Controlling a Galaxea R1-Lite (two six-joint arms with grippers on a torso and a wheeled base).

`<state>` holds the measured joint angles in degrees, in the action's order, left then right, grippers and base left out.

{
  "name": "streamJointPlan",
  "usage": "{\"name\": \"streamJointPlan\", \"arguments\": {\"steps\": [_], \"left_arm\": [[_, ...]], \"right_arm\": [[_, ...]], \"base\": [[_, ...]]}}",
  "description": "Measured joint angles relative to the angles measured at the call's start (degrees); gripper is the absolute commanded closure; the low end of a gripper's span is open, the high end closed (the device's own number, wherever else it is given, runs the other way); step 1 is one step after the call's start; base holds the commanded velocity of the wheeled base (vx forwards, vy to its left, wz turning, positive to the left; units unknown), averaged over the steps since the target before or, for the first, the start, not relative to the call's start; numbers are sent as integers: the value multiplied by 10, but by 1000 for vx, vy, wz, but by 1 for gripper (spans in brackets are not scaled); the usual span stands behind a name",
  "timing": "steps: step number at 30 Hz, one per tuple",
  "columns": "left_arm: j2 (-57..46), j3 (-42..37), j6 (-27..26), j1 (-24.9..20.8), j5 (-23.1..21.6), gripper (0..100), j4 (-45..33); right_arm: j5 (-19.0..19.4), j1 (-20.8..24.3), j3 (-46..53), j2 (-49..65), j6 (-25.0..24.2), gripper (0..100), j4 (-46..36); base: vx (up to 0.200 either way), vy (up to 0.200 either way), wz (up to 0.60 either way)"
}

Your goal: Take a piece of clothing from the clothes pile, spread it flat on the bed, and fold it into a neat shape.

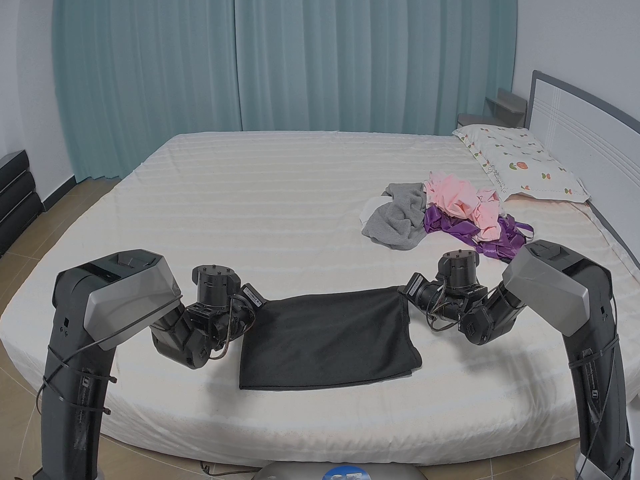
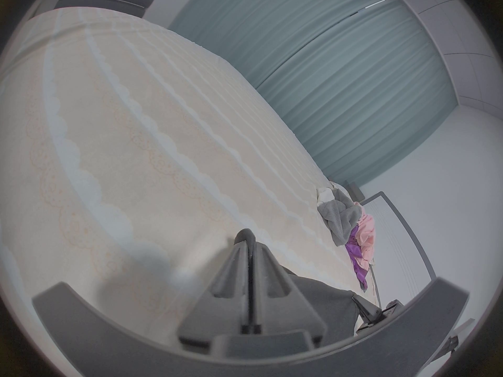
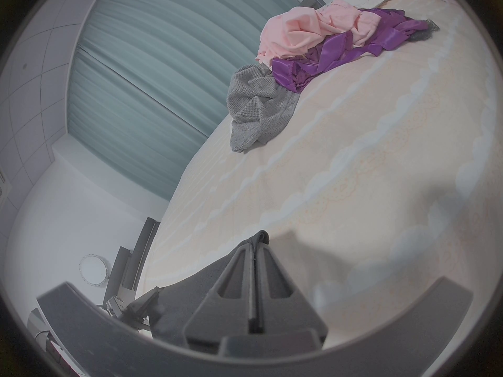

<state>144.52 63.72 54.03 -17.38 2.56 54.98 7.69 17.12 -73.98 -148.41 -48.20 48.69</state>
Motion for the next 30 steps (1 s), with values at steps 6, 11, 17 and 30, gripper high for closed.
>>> {"name": "streamJointPlan", "arguments": {"steps": [6, 11, 17, 30], "left_arm": [[0, 1, 0, 7, 22, 100, 1], [0, 3, 0, 11, 23, 100, 1], [3, 4, -1, 11, 20, 100, 1], [3, -4, -1, 11, 18, 0, 2]], "right_arm": [[0, 0, 0, 0, 0, 100, 0], [0, 0, 0, 0, 0, 100, -2], [0, 0, 0, -2, 0, 100, -3], [0, 3, 38, 20, -41, 0, 16]], "base": [[0, 0, 0], [0, 0, 0], [0, 0, 0], [0, 0, 0]]}}
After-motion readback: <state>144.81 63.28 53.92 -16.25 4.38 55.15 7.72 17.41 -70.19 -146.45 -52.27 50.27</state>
